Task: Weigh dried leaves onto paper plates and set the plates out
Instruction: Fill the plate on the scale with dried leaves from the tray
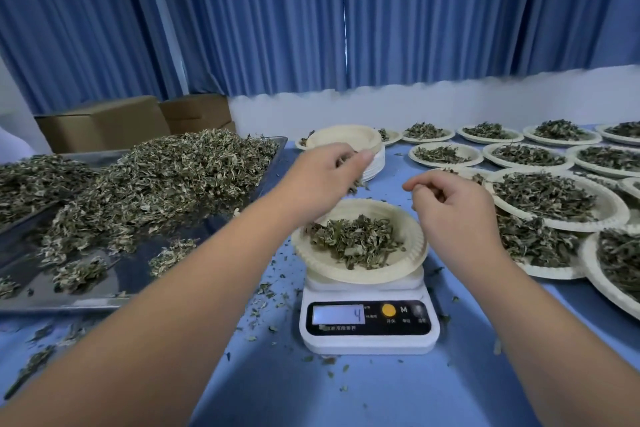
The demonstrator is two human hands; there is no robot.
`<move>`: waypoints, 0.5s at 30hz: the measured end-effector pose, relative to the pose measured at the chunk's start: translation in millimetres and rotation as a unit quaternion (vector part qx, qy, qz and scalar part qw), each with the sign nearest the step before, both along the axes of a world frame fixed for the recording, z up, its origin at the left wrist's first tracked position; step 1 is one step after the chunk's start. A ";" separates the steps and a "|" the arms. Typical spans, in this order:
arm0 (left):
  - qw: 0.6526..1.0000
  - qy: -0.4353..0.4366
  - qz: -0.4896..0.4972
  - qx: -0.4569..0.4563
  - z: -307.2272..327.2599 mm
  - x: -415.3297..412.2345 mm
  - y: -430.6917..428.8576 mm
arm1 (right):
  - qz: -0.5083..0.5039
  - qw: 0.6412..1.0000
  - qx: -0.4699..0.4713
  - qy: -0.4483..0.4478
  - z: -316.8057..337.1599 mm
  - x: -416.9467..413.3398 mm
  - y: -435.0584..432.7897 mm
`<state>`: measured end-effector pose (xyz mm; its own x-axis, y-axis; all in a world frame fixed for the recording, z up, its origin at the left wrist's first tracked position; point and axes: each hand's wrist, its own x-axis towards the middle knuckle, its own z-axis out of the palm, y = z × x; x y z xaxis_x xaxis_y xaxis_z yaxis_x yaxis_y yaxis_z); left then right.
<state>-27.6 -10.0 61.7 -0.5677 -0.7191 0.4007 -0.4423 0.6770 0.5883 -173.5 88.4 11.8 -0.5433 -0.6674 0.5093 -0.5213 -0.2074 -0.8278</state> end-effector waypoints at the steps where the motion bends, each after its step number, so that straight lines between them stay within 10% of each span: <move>1: 1.000 -0.009 -0.020 0.016 -6.3 -4.8 1.0 | 0.000 1.000 -0.002 0.003 0.3 -0.6 -0.4; 15: 1.000 0.017 0.001 -0.021 -25.2 50.0 1.8 | -0.002 1.000 -0.012 0.006 -0.5 -3.5 -0.2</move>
<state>22.3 -8.2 36.5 -0.5513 -0.7024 0.4503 -0.4236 0.7006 0.5742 -177.0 88.2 11.3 -0.5389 -0.6531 0.5320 -0.5326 -0.2250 -0.8159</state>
